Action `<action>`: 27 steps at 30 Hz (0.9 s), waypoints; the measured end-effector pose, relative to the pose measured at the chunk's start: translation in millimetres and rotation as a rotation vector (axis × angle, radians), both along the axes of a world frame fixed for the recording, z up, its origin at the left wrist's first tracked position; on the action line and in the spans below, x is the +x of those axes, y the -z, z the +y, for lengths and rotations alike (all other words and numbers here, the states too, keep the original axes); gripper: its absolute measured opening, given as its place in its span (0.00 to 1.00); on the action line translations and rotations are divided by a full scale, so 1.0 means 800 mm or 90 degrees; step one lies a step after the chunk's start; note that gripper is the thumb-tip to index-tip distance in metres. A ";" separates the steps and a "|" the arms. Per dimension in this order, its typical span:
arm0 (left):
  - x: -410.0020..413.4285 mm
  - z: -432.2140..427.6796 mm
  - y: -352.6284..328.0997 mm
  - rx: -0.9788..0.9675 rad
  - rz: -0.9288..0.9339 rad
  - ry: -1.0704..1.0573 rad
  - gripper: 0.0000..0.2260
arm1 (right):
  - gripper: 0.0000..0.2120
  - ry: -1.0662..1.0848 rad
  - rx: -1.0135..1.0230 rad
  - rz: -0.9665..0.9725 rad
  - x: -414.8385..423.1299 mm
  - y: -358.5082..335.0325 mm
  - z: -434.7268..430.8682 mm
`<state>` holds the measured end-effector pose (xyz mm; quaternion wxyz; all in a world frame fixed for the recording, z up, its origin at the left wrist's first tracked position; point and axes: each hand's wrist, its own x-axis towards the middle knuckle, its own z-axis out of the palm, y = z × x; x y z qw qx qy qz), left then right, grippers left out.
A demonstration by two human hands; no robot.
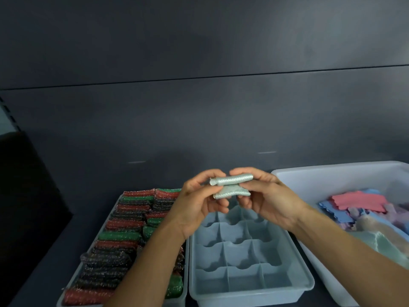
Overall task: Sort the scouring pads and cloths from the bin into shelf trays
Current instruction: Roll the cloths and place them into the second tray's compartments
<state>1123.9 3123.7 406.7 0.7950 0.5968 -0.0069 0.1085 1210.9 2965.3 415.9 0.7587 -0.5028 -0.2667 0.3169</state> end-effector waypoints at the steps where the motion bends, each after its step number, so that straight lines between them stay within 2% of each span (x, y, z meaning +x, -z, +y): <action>1: 0.005 0.005 -0.001 -0.023 0.016 0.012 0.14 | 0.14 -0.010 -0.007 0.014 0.005 -0.002 0.003; 3: 0.017 0.018 -0.001 -0.054 0.052 0.030 0.19 | 0.17 -0.027 -0.039 0.015 0.017 -0.004 0.006; 5: 0.028 0.031 0.000 -0.035 0.080 0.065 0.15 | 0.18 -0.017 -0.090 -0.031 0.029 -0.005 0.008; 7: 0.041 0.042 0.002 0.085 0.111 0.054 0.08 | 0.15 0.044 -0.174 -0.181 0.039 0.000 0.014; 10: 0.065 0.057 0.010 0.234 0.132 0.008 0.10 | 0.07 0.102 -0.274 -0.416 0.055 0.005 0.025; 13: 0.084 0.073 0.013 0.378 0.108 0.003 0.15 | 0.13 0.093 -0.378 -0.488 0.082 0.013 0.038; 16: 0.102 0.075 0.027 0.567 0.086 -0.058 0.12 | 0.07 0.086 -0.543 -0.575 0.106 0.029 0.055; 19: 0.114 0.071 0.049 0.677 0.093 -0.105 0.11 | 0.05 0.055 -0.650 -0.607 0.120 0.050 0.066; 21: 0.117 0.071 0.058 0.770 0.123 -0.103 0.12 | 0.05 0.050 -0.706 -0.650 0.125 0.062 0.070; 25: 0.123 0.078 0.066 1.074 0.177 -0.063 0.12 | 0.11 0.042 -0.825 -0.790 0.129 0.080 0.079; 27: 0.124 0.082 0.067 1.172 0.216 -0.015 0.11 | 0.12 0.025 -0.857 -0.831 0.127 0.085 0.085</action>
